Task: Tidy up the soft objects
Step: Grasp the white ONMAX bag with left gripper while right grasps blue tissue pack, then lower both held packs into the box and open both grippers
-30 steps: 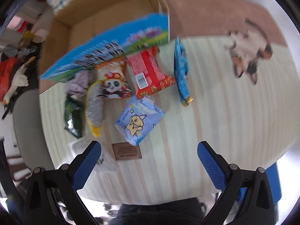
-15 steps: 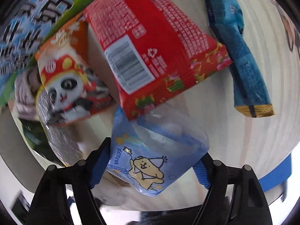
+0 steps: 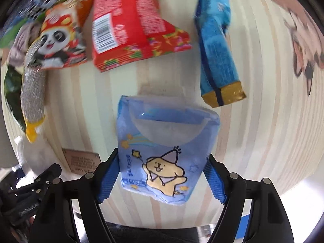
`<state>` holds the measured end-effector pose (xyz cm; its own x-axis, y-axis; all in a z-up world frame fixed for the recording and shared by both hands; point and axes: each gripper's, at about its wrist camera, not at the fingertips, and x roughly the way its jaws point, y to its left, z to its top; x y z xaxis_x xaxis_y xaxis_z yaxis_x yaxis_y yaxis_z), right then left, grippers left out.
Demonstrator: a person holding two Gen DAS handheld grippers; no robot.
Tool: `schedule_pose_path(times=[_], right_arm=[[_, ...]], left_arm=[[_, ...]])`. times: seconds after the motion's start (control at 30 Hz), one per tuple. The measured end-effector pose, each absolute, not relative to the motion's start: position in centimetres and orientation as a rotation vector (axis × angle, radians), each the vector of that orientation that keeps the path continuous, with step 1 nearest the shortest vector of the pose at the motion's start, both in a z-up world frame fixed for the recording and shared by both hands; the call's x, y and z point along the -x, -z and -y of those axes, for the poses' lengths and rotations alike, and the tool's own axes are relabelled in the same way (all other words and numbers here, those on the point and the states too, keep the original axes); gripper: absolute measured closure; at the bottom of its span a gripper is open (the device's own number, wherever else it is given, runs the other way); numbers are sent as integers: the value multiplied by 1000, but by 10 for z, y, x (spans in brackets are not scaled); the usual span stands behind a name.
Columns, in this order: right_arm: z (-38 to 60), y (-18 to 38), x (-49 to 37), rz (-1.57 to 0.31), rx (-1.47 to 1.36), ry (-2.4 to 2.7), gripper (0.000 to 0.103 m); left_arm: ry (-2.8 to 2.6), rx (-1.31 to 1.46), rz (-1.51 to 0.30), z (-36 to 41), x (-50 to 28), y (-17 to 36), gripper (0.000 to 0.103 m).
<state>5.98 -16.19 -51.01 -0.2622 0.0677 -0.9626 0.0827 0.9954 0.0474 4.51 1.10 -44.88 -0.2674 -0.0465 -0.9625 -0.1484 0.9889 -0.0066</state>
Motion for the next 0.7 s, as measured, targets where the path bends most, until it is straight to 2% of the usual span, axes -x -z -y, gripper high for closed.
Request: schedule_pose_path(times=[0.07, 0.1, 0.13, 0.23, 0.47, 0.7], right_arm=[[158, 527, -57, -1827, -133, 11, 26], [160, 528, -55, -1822, -141, 7, 38], [159, 533, -53, -1814, -139, 11, 45], [154, 545, -44, -1789, -163, -20, 55], [144, 537, -26, -1726, -203, -156, 57], [138, 462, -47, -1588, -238, -302, 57]], left_arm=[[-108, 143, -1818, -10, -31, 442, 29], [-112, 143, -1803, -9, -23, 438, 29], [-110, 146, -1791, -6, -17, 433, 30], [-96, 154, -1759, -3, 6, 414, 31], [-15, 182, -1654, 33, 46, 344, 31], [110, 183, -1528, 54, 7, 256, 31]])
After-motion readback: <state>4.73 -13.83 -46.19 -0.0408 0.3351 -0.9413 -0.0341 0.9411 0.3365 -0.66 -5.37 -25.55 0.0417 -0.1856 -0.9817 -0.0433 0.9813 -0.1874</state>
